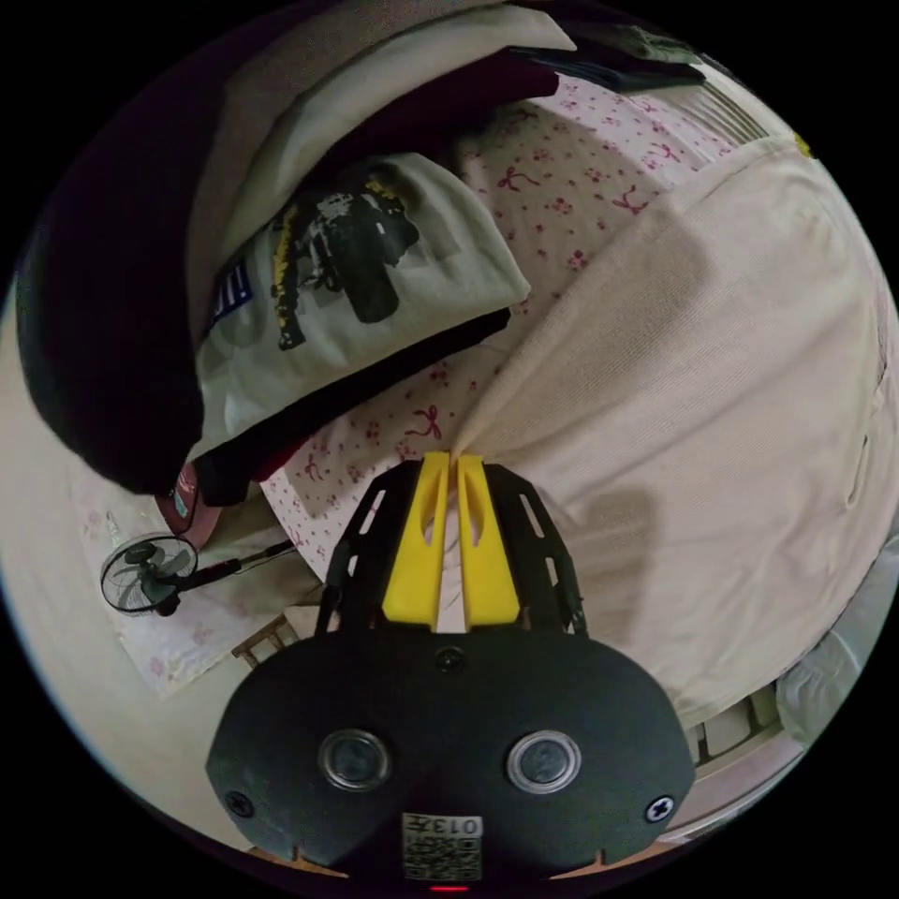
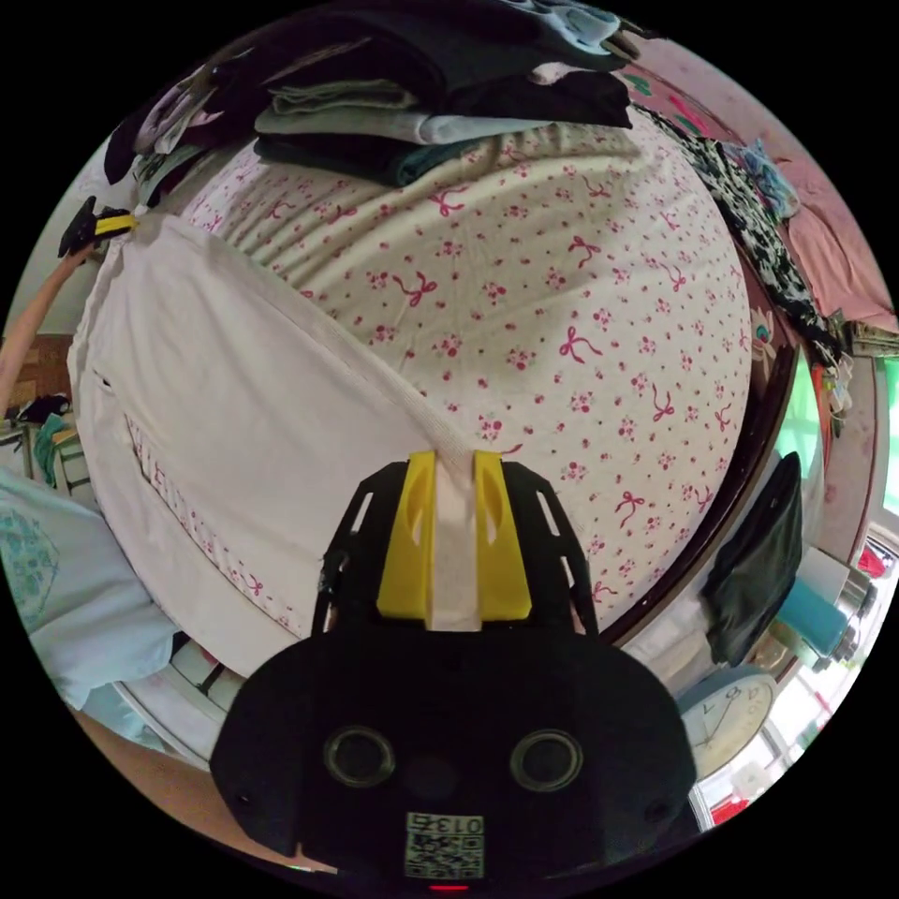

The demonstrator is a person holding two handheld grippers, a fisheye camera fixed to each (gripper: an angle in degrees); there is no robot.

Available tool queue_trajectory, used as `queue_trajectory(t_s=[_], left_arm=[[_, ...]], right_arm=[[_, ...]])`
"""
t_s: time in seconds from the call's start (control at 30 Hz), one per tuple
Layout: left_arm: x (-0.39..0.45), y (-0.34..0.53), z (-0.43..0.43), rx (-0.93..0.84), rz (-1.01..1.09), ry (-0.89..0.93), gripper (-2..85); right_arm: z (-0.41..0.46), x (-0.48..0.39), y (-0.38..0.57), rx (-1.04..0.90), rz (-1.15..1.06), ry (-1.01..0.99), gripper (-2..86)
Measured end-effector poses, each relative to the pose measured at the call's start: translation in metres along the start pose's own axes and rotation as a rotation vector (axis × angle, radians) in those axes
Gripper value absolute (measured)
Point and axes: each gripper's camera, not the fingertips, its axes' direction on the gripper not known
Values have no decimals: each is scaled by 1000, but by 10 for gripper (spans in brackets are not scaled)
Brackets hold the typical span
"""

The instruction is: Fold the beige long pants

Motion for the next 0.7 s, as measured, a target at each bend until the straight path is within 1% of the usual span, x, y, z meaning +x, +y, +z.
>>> queue_trajectory(t_s=[0.03,0.1,0.2,0.27,0.43,0.53,0.7], left_arm=[[-2,6,-6,20,-25,15,6],[-4,21,-20,64,-70,36,5],[1,55,-49,154,-123,36,4],[10,77,-66,199,-142,14,4],[45,150,-108,296,-198,-51,4],[69,191,-122,322,-221,-72,4],[116,250,-130,317,-233,-89,4]], right_arm=[[1,-5,0,-46,-10,13,43],[-4,-17,6,-39,-23,61,36],[-23,-38,30,41,15,125,29],[-40,-60,62,125,64,183,27],[-66,-116,140,261,159,304,26],[-72,-152,193,339,226,314,25],[-59,-209,271,389,316,316,25]])
